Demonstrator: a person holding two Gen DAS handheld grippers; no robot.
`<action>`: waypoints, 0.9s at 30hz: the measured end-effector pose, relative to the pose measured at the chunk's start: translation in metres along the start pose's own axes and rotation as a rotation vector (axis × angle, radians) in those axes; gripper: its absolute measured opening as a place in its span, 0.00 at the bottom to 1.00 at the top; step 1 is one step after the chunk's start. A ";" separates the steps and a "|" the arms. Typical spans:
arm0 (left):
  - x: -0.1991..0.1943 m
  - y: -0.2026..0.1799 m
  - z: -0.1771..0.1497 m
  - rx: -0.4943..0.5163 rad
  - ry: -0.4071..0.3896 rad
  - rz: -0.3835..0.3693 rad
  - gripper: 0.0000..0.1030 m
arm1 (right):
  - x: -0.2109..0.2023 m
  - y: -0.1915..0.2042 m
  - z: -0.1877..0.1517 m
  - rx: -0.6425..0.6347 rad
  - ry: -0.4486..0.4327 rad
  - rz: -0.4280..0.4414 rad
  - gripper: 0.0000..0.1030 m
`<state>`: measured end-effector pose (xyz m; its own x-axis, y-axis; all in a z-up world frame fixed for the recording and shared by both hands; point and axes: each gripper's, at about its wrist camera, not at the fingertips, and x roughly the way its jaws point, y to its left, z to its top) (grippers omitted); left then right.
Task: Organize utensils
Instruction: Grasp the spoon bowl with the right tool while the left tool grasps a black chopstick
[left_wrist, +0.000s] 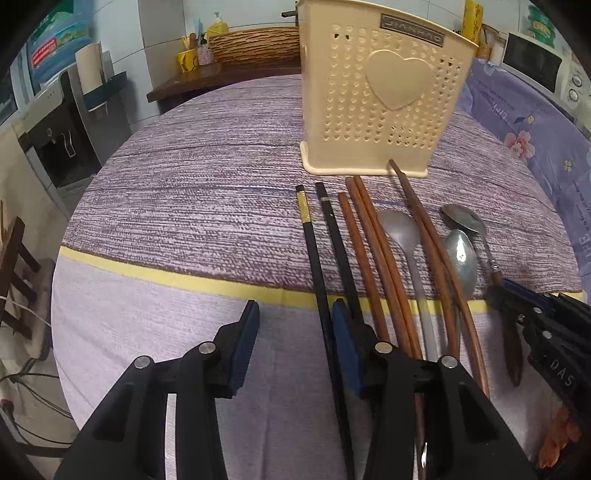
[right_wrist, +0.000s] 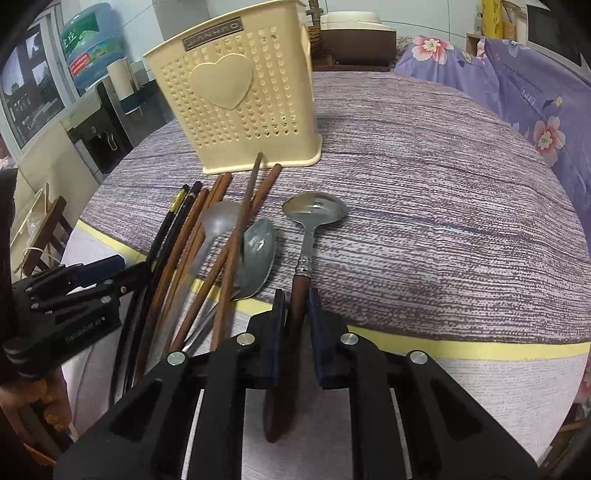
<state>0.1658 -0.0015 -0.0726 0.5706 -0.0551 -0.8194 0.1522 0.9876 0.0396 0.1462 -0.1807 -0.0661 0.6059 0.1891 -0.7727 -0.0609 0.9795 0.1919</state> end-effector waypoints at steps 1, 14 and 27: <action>0.000 0.003 0.000 0.003 -0.001 0.001 0.37 | -0.001 -0.004 0.000 0.003 -0.002 -0.011 0.10; 0.005 0.018 0.010 0.003 0.030 -0.007 0.46 | -0.014 -0.054 0.006 -0.042 -0.009 -0.058 0.55; 0.034 0.024 0.061 0.039 0.135 -0.044 0.49 | 0.031 -0.059 0.073 -0.060 0.167 -0.065 0.55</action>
<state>0.2375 0.0112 -0.0648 0.4492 -0.0751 -0.8903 0.2070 0.9781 0.0220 0.2262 -0.2374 -0.0574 0.4707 0.1296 -0.8727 -0.0760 0.9914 0.1062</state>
